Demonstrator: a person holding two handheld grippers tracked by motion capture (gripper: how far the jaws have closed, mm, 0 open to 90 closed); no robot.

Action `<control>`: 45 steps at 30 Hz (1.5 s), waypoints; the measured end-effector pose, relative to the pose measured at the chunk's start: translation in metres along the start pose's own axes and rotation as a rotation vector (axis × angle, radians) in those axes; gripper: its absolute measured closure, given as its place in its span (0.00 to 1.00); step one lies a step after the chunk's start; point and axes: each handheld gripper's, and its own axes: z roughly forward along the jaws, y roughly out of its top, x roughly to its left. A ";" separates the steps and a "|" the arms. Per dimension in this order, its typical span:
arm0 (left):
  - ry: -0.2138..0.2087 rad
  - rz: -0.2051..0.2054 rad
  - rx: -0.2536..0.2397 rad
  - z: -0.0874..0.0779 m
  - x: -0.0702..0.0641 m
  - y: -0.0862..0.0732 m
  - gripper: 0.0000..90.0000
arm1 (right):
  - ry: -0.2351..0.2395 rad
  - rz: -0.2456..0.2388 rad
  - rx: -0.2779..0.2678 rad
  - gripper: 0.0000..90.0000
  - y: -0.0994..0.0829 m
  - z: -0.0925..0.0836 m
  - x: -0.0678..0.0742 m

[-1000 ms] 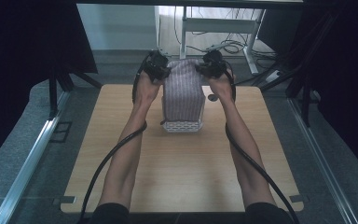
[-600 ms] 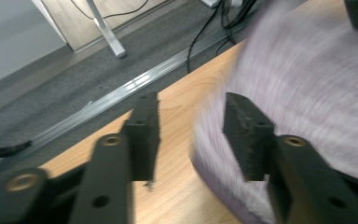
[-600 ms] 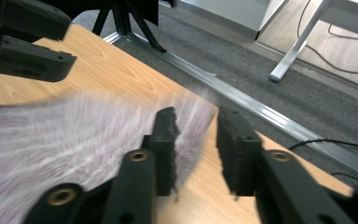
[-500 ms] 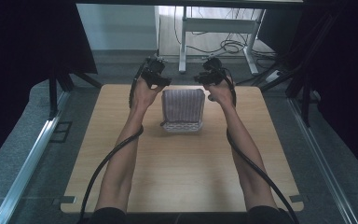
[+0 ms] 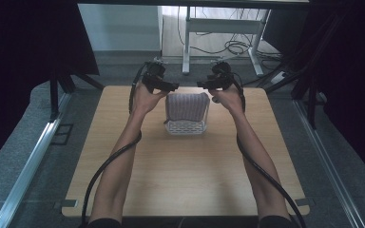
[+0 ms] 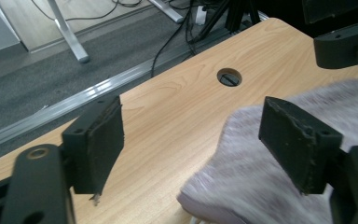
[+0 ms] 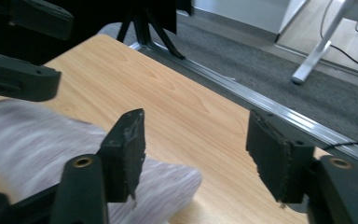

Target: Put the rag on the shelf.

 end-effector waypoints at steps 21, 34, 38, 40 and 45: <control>-0.094 0.059 -0.004 -0.029 -0.020 -0.020 0.13 | 0.123 -0.057 0.002 0.16 -0.021 -0.027 0.032; -0.100 0.104 -0.020 -0.049 -0.041 -0.060 0.13 | 0.139 -0.115 0.028 0.11 -0.055 -0.045 0.052; -0.103 0.114 -0.025 -0.054 -0.044 -0.076 0.13 | 0.143 -0.128 0.039 0.11 -0.068 -0.049 0.056; -0.101 0.118 -0.027 -0.056 -0.046 -0.083 0.13 | 0.148 -0.131 0.041 0.11 -0.075 -0.049 0.058; -0.104 0.123 -0.027 -0.062 -0.050 -0.105 0.13 | 0.156 -0.128 0.053 0.11 -0.098 -0.048 0.064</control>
